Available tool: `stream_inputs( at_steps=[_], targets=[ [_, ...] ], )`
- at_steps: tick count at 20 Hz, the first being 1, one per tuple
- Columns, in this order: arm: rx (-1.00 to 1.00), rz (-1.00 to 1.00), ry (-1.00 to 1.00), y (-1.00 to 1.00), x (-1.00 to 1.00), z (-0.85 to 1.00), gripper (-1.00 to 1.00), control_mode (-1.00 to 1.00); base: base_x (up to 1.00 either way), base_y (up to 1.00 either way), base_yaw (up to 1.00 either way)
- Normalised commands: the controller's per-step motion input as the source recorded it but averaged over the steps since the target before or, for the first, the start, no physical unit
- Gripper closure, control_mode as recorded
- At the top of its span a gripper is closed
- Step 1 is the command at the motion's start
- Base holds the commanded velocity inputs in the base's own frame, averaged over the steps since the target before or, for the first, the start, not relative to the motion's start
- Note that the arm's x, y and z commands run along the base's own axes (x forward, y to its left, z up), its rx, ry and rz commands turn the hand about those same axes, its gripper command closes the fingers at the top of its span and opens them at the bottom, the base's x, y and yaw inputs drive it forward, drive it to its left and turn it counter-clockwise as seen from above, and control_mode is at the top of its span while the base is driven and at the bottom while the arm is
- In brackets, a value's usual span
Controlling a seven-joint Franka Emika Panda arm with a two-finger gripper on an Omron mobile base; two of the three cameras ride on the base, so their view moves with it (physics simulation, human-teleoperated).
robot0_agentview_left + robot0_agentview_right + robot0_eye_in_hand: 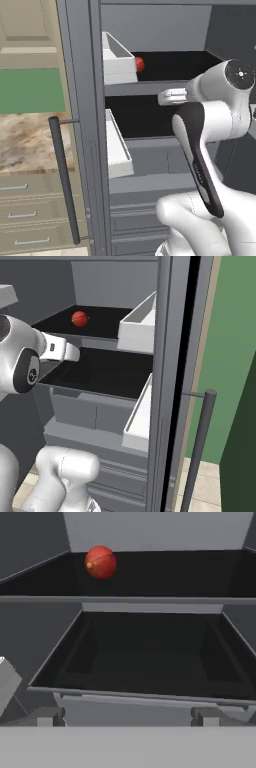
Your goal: Grab the onion and lemon from the fridge, place them in the blender, close the lid, and turn on the blender to create a marinade.
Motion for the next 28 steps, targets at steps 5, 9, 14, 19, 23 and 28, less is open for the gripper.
stream_inputs(
  at_steps=[5, 9, 14, 19, 23, 28],
  targets=[
    [0.00, 0.08, -0.14, 0.12, 0.41, 0.25, -1.00, -1.00, 0.00, 0.00, 0.00],
    [0.00, 0.08, -0.05, 0.00, 0.55, 0.17, -1.00, -1.00, 0.00, 0.00, 0.00],
    [0.00, 0.10, 0.00, 0.00, 0.50, 0.02, -1.00, -1.00, 0.00, 0.00, 0.00],
    [0.00, 0.06, 0.01, 0.02, 0.35, 0.10, -1.00, -1.00, 0.00, 0.00, 0.00],
    [0.00, 0.03, 0.06, 0.11, 0.22, 0.13, -1.00, -1.00, 0.00, 0.00, 0.00],
    [-0.05, 0.00, 0.07, 0.23, 0.23, 0.06, -1.00, -1.00, 0.00, 0.00, 0.00]
  ],
)
